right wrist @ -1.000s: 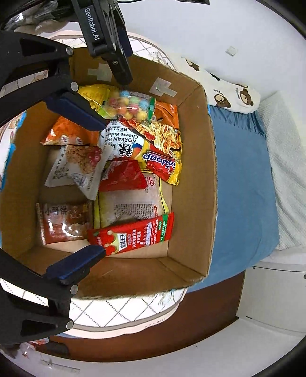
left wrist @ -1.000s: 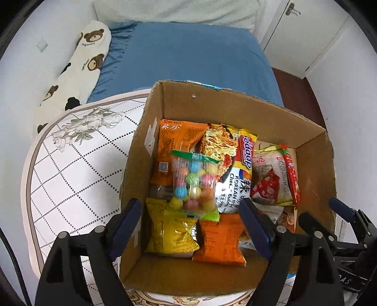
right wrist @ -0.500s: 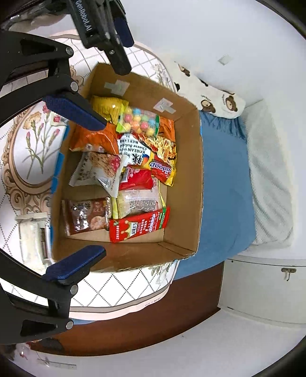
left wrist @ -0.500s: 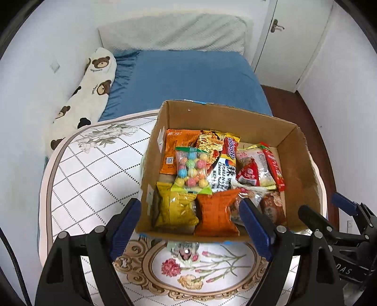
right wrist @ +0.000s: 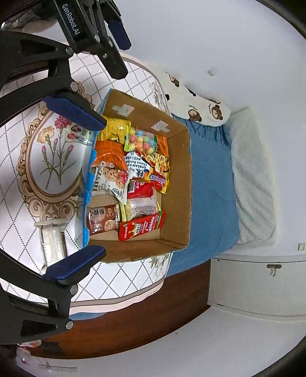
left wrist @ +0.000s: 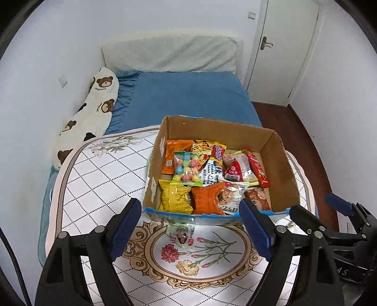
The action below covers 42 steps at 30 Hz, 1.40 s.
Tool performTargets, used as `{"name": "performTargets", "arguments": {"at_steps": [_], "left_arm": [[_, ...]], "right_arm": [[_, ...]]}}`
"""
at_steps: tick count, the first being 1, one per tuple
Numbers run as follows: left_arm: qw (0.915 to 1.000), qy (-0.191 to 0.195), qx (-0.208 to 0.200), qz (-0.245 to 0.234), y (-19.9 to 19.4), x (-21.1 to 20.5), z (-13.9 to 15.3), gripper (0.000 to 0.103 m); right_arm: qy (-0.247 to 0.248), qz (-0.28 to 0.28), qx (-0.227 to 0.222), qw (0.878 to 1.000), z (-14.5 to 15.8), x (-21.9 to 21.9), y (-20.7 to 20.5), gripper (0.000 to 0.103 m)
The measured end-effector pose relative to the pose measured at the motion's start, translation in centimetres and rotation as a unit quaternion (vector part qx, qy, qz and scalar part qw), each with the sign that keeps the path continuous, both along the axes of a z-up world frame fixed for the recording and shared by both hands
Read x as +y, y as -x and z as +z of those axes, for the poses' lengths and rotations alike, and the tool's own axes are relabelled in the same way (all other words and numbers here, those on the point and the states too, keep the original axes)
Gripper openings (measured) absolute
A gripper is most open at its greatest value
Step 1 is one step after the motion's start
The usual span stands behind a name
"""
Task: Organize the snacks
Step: 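Withdraw both tools from the box back toward the snacks, then grasp the green-white packet with left tool while right tool grasps the white bread pack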
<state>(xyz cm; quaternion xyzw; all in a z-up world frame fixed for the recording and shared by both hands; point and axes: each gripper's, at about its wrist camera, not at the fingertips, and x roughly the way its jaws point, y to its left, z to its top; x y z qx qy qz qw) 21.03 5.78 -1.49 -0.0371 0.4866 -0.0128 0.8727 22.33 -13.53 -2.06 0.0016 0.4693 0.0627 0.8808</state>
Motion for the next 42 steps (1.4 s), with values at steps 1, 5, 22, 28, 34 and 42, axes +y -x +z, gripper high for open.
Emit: {"name": "performTargets", "arguments": {"at_steps": [1, 5, 22, 28, 34, 42], "left_arm": [[1.0, 0.004, 0.002, -0.001, 0.3, -0.1, 0.0, 0.085], [0.9999, 0.013, 0.006, 0.0, 1.6, -0.3, -0.1, 0.085], [0.9877, 0.015, 0.142, 0.065, 2.7, -0.1, -12.0, 0.085], [0.9771, -0.012, 0.179, 0.115, 3.4, 2.3, -15.3, 0.085], [0.9649, -0.012, 0.201, 0.169, 4.3, 6.0, -17.0, 0.085], [0.9628, 0.043, 0.21, 0.164, 2.5, 6.3, -19.2, 0.085]], "right_arm": [[-0.003, -0.001, 0.001, 1.0, 0.1, -0.1, 0.4, 0.099], [-0.03, -0.019, 0.009, 0.999, 0.1, -1.7, 1.6, 0.099], [-0.212, -0.246, 0.213, 0.921, -19.3, -17.1, 1.7, 0.099], [-0.186, -0.281, 0.218, 0.916, -23.1, -17.2, -0.2, 0.099], [-0.085, -0.193, 0.196, 0.958, -22.8, -14.5, -0.3, 0.088], [0.039, -0.023, 0.209, 0.977, -22.8, -8.1, 3.0, 0.081]]}}
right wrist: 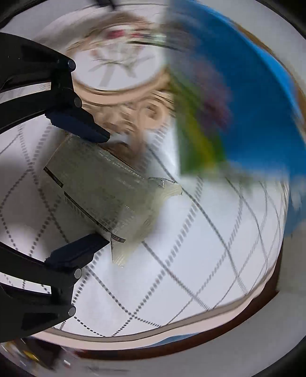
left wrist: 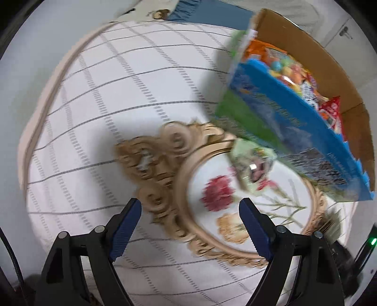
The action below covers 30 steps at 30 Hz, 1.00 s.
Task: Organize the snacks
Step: 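Grasp the green-white packet with left tool while right tool grasps the white bread pack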
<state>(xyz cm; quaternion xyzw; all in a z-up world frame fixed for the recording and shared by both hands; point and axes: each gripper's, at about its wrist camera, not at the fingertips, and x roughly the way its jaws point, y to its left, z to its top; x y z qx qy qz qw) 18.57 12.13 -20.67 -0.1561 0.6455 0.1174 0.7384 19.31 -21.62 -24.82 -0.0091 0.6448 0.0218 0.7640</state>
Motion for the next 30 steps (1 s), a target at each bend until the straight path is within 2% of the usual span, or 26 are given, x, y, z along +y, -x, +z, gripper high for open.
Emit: {"name": "performTargets", "arguments": {"at_steps": [2, 6, 10, 11, 14, 16, 17, 19, 21, 26, 30], "left_arm": [[0.9997, 0.017, 0.003, -0.016, -1.5, -0.9, -0.8, 0.085], [0.9979, 0.042, 0.018, -0.045, -4.6, -2.5, -2.7, 0.085], [0.9963, 0.03, 0.031, -0.074, -6.9, -3.7, -4.9, 0.085], [0.9961, 0.021, 0.029, -0.081, -7.2, -3.9, -5.3, 0.082], [0.995, 0.006, 0.015, -0.098, -7.0, -4.4, -5.3, 0.058], [0.9939, 0.006, 0.01, -0.11, -6.5, -4.9, -5.0, 0.058], [0.9931, 0.005, 0.011, -0.117, -6.0, -5.1, -5.0, 0.058], [0.9917, 0.005, 0.012, -0.128, -4.9, -5.5, -5.0, 0.058], [0.9889, 0.014, 0.023, -0.146, -2.7, -6.2, -5.2, 0.058], [0.9818, 0.065, 0.067, -0.165, 2.6, -7.0, -6.6, 0.055], [0.9771, 0.104, 0.092, -0.161, 4.8, -6.9, -8.3, 0.055]], "right_arm": [[-0.002, 0.022, 0.014, 1.0, -0.2, 1.3, 1.0, 0.081], [-0.013, 0.031, 0.028, 0.999, -0.7, 2.9, 2.3, 0.081], [-0.017, 0.005, 0.034, 0.999, -1.4, 3.4, 2.6, 0.082], [-0.019, -0.002, 0.035, 0.999, -1.8, 3.3, 2.7, 0.082], [-0.038, -0.039, 0.03, 0.998, -1.9, 2.7, 2.1, 0.082], [-0.045, -0.057, 0.025, 0.997, -2.3, 2.0, 0.8, 0.081], [-0.039, -0.056, 0.02, 0.997, -2.2, 2.0, 0.7, 0.075], [-0.022, -0.032, 0.016, 0.999, -2.1, 2.6, 0.7, 0.069], [-0.019, 0.002, 0.019, 1.0, -2.1, 3.6, 1.1, 0.068], [0.001, 0.111, 0.046, 0.993, -2.7, 7.4, 3.9, 0.067], [0.019, 0.153, 0.061, 0.986, -3.2, 9.1, 6.0, 0.067]]}}
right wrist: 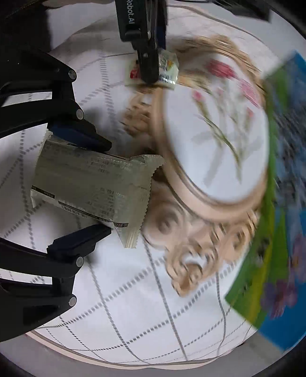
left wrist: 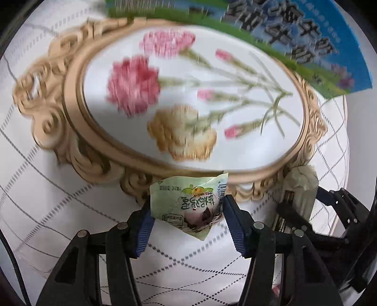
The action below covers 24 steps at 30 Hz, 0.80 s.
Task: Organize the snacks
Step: 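Grasp the green-white packet with left tool while right tool grasps the white bread pack, then carry green-white packet with left tool while right tool carries bread pack into the box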
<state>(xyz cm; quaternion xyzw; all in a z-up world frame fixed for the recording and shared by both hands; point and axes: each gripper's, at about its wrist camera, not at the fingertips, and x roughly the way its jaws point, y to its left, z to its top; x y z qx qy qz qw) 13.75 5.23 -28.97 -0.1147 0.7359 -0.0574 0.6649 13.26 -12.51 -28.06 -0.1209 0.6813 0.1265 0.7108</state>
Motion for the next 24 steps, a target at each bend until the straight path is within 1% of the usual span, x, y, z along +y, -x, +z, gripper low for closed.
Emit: {"name": "performTargets", "arguments": {"at_steps": [2, 4, 6, 8, 9, 11, 12, 13, 14, 15, 16, 18, 19, 20, 21, 23, 24], "left_arm": [[0.9999, 0.008, 0.004, 0.007, -0.1, 0.0, -0.5, 0.057], [0.9998, 0.017, 0.013, 0.006, -0.3, -0.2, -1.2, 0.064], [0.9996, 0.02, 0.017, -0.006, 0.0, -0.7, -1.5, 0.075], [0.9996, 0.013, 0.017, -0.018, -0.2, -1.8, -1.8, 0.078], [0.9995, 0.003, 0.014, -0.028, -0.3, -2.4, -1.9, 0.078], [0.9995, -0.009, 0.007, -0.03, -0.4, -3.1, -2.1, 0.077], [0.9992, -0.021, 0.0, -0.034, -0.3, -3.4, -2.1, 0.068], [0.9985, -0.036, -0.007, -0.041, 0.4, -4.9, -1.9, 0.061], [0.9977, -0.045, -0.016, -0.048, 1.1, -5.8, -1.8, 0.059], [0.9977, -0.046, -0.021, -0.046, 1.5, -6.0, -1.7, 0.056], [0.9976, -0.046, -0.024, -0.045, 1.6, -6.2, -1.5, 0.055], [0.9975, -0.044, -0.029, -0.047, 1.5, -6.2, -0.9, 0.055], [0.9975, -0.045, -0.03, -0.047, 1.6, -6.0, -0.8, 0.055], [0.9975, -0.043, -0.031, -0.047, 1.2, -5.3, -0.5, 0.055], [0.9975, -0.041, -0.032, -0.049, 1.5, -5.4, -0.2, 0.055], [0.9976, -0.032, -0.035, -0.051, 1.4, -5.0, 0.6, 0.055], [0.9977, -0.026, -0.037, -0.051, 1.3, -4.0, 1.1, 0.055]], "right_arm": [[-0.004, -0.01, 0.006, 1.0, -0.2, -0.1, 0.3, 0.067], [-0.008, -0.022, 0.008, 1.0, -0.4, -0.5, 0.4, 0.068], [-0.019, -0.047, 0.011, 0.999, -0.5, -1.1, 0.1, 0.068], [-0.031, -0.068, 0.014, 0.997, -0.3, -2.7, -0.2, 0.071], [-0.033, -0.075, 0.016, 0.996, -0.1, -3.5, -0.9, 0.071], [-0.033, -0.087, 0.016, 0.995, -0.1, -4.5, -1.8, 0.071], [-0.032, -0.09, 0.015, 0.995, -0.1, -4.8, -2.0, 0.071], [-0.027, -0.095, 0.011, 0.995, -0.2, -5.1, -2.1, 0.07], [-0.021, -0.095, 0.007, 0.995, -0.8, -4.2, -2.4, 0.068], [-0.014, -0.094, 0.0, 0.995, -0.8, -4.2, -2.4, 0.066], [-0.014, -0.095, -0.005, 0.995, -1.1, -4.1, -1.9, 0.064], [-0.025, -0.11, -0.017, 0.994, -0.6, -4.6, -1.7, 0.063], [-0.029, -0.113, -0.02, 0.993, -0.7, -4.3, -1.3, 0.063], [-0.035, -0.117, -0.022, 0.992, -0.4, -4.9, -1.0, 0.063], [-0.041, -0.121, -0.024, 0.991, 0.4, -6.0, -0.1, 0.063], [-0.058, -0.132, -0.025, 0.989, 1.2, -6.8, -0.3, 0.062], [-0.063, -0.135, -0.026, 0.988, 2.0, -6.9, -0.6, 0.062]]}}
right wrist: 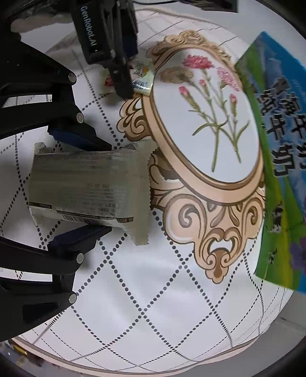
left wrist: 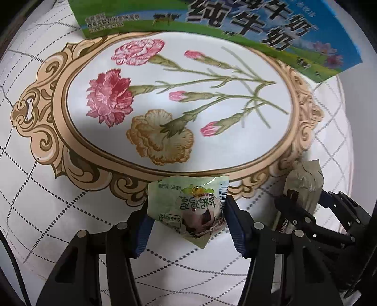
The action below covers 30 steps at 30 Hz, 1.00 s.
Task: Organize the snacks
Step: 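Carry green-white packet with left tool while right tool carries bread pack into the box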
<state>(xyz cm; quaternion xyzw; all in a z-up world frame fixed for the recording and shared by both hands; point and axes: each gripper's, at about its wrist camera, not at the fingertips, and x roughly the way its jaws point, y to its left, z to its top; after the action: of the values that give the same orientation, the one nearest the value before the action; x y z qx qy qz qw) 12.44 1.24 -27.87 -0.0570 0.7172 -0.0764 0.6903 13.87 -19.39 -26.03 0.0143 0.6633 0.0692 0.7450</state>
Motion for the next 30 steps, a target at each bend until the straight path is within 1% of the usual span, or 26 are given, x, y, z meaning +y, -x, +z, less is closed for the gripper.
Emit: {"name": "performTargets", "arguments": {"at_steps": [2, 3, 6, 7, 8, 9, 12, 13, 14, 15, 16, 17, 18, 19, 21, 23, 25, 27, 28, 30], "left_arm": [[0.9999, 0.016, -0.005, -0.001, -0.5, -0.2, 1.4, 0.055], [0.9997, 0.025, -0.007, -0.002, -0.9, 0.5, 2.9, 0.055], [0.9983, 0.052, -0.027, -0.007, -1.7, 0.4, 5.7, 0.055], [0.9975, 0.061, -0.036, -0.009, -2.1, 0.4, 6.9, 0.055], [0.9964, 0.07, -0.047, -0.01, -2.6, 0.3, 8.2, 0.055], [0.9951, 0.079, -0.058, -0.011, -3.0, 0.3, 9.4, 0.055], [0.9909, 0.095, -0.093, -0.02, -5.0, 0.0, 13.0, 0.055], [0.9899, 0.097, -0.101, -0.022, -5.5, 0.0, 13.8, 0.055], [0.9886, 0.101, -0.109, -0.024, -6.3, 0.0, 14.7, 0.055], [0.9877, 0.104, -0.114, -0.022, -6.7, -0.1, 15.4, 0.055], [0.9872, 0.108, -0.116, -0.021, -7.4, 0.0, 16.1, 0.055], [0.9864, 0.113, -0.117, -0.021, -8.0, 0.2, 16.7, 0.055], [0.9857, 0.118, -0.119, -0.019, -8.6, 0.7, 17.3, 0.055], [0.9852, 0.12, -0.121, -0.017, -9.2, 0.4, 17.1, 0.055], [0.9842, 0.123, -0.126, -0.015, -10.2, 0.8, 18.0, 0.055], [0.9829, 0.124, -0.135, -0.016, -11.8, 0.7, 18.8, 0.055], [0.9824, 0.115, -0.145, -0.022, -13.1, 1.0, 19.6, 0.055], [0.9823, 0.104, -0.154, -0.026, -14.9, 0.7, 19.7, 0.055], [0.9823, 0.096, -0.158, -0.028, -15.8, 0.7, 19.9, 0.055], [0.9833, 0.079, -0.161, -0.03, -17.9, 0.7, 20.0, 0.055]], "right_arm": [[-0.013, -0.008, -0.009, 1.0, 1.8, -1.2, -0.2, 0.062], [-0.022, -0.013, -0.015, 1.0, 3.1, -2.1, -0.2, 0.062], [-0.048, -0.021, -0.032, 0.998, 6.6, -3.2, -1.0, 0.062], [-0.052, -0.021, -0.038, 0.998, 7.2, -3.5, -1.1, 0.062], [-0.06, -0.023, -0.049, 0.997, 8.7, -4.1, -1.6, 0.062], [-0.065, -0.024, -0.055, 0.996, 9.4, -4.1, -1.4, 0.062], [-0.076, -0.02, -0.081, 0.994, 12.8, -4.9, -2.1, 0.062], [-0.077, -0.021, -0.09, 0.993, 14.4, -4.4, -2.3, 0.062], [-0.083, -0.022, -0.099, 0.991, 15.2, -3.7, -2.7, 0.062], [-0.087, -0.024, -0.102, 0.991, 15.2, -1.7, -2.6, 0.062], [-0.097, -0.026, -0.108, 0.989, 16.2, -2.0, -3.1, 0.062], [-0.101, -0.024, -0.113, 0.988, 17.1, -2.3, -3.0, 0.062], [-0.101, -0.024, -0.118, 0.988, 17.0, -0.7, -3.3, 0.062], [-0.101, -0.022, -0.128, 0.986, 18.1, -0.8, -3.9, 0.062], [-0.102, -0.019, -0.141, 0.985, 18.6, 0.4, -5.1, 0.062], [-0.096, -0.01, -0.159, 0.982, 20.4, 0.5, -6.8, 0.062], [-0.084, -0.002, -0.175, 0.981, 22.1, 0.8, -8.6, 0.062], [-0.057, 0.008, -0.19, 0.98, 23.7, 0.9, -11.0, 0.062], [-0.045, 0.011, -0.192, 0.98, 24.0, 0.9, -12.1, 0.062], [-0.029, 0.015, -0.181, 0.983, 23.8, 1.0, -14.2, 0.062]]}}
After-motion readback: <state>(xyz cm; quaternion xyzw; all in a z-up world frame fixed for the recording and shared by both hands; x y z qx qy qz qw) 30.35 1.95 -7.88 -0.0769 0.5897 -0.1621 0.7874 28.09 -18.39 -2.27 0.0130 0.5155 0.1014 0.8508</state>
